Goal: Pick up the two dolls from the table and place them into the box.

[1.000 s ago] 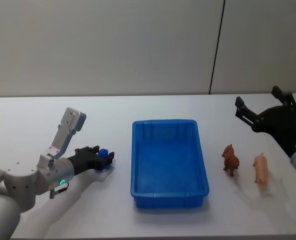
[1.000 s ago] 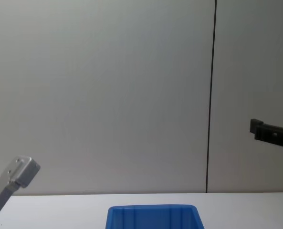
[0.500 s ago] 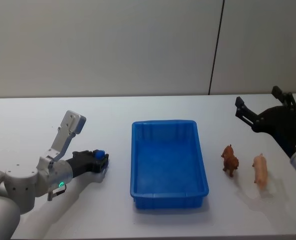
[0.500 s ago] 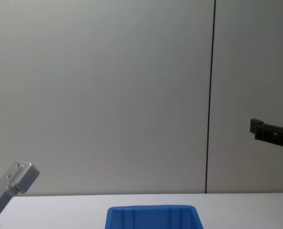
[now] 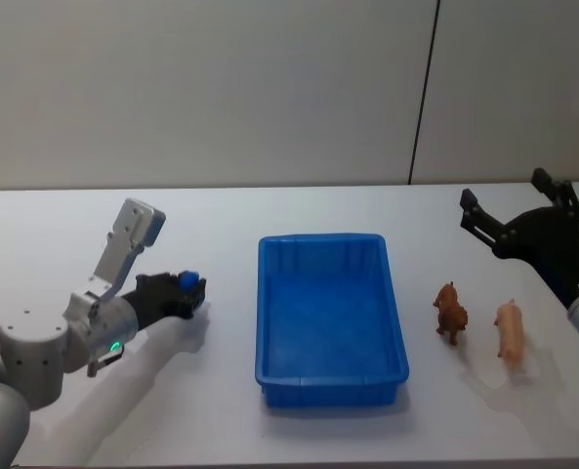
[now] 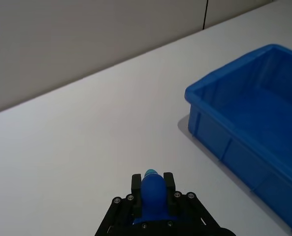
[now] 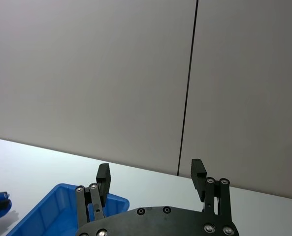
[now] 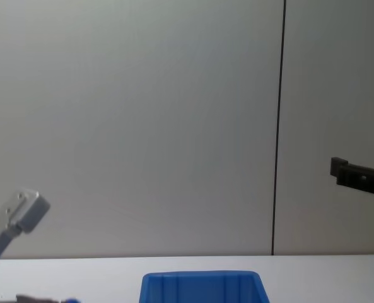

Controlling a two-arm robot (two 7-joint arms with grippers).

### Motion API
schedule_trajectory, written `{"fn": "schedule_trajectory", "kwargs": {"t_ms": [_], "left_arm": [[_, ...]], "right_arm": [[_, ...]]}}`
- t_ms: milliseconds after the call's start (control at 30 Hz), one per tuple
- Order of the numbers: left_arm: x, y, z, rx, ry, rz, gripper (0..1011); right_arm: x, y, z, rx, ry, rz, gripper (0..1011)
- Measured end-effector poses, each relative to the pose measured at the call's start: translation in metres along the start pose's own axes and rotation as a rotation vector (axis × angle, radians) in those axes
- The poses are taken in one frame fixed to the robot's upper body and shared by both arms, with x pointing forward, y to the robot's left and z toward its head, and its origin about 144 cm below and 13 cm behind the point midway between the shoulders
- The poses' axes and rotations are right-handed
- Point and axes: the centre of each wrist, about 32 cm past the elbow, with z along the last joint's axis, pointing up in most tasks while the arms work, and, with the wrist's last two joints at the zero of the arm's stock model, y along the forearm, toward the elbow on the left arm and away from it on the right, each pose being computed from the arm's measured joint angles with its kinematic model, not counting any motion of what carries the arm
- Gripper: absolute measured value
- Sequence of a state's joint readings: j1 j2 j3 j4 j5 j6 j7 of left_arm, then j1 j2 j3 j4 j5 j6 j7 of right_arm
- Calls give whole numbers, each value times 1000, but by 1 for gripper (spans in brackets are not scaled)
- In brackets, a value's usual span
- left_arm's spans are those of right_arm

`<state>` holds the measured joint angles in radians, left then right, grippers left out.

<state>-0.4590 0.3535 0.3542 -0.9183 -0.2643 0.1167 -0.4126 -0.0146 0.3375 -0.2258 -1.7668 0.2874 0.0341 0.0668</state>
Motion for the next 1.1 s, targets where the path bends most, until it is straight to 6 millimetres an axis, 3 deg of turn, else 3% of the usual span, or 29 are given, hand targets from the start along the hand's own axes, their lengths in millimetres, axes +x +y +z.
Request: {"fn": "schedule_trajectory", "kwargs": {"t_ms": [633, 1100], "left_arm": [[-19, 18, 64, -252, -92, -104, 174], [-36, 12, 94, -378, -101, -312, 129]], "right_arm": [[0, 0, 0, 0, 0, 0, 1001], [0, 0, 0, 0, 0, 0, 1001]]}}
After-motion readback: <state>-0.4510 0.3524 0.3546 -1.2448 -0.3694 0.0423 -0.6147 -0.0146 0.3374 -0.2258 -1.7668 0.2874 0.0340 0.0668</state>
